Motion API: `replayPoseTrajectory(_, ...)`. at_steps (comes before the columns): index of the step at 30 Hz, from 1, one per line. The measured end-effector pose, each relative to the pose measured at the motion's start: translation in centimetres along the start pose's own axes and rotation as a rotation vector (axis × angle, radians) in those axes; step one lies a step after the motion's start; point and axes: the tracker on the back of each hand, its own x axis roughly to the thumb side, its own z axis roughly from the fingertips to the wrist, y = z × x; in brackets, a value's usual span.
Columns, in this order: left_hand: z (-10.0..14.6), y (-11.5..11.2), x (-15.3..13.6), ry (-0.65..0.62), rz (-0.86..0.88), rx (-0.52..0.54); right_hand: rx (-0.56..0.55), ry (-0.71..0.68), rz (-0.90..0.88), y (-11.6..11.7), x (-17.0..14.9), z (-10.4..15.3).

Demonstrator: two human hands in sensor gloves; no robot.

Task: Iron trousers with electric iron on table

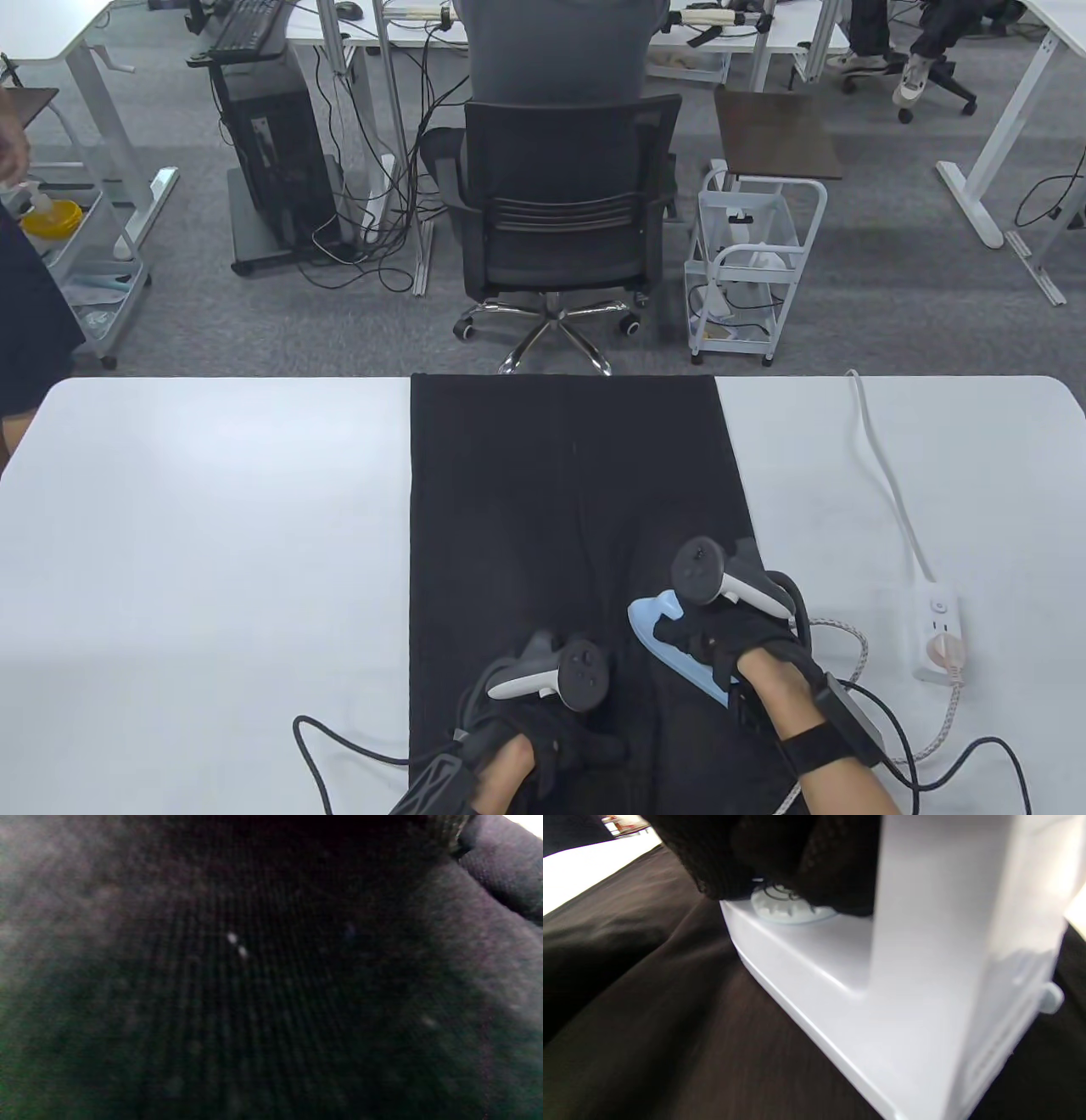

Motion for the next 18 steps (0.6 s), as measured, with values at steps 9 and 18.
replayPoseTrajectory(9,0.0,0.0,0.1,0.013,0.012,-0.034,0.037,-0.165,0.085,3.8,-0.8,7.8)
replayPoseTrajectory(18,-0.2,0.0,0.2,0.006,0.026,-0.045,-0.02,-0.128,0.077,2.8,-0.9,5.7)
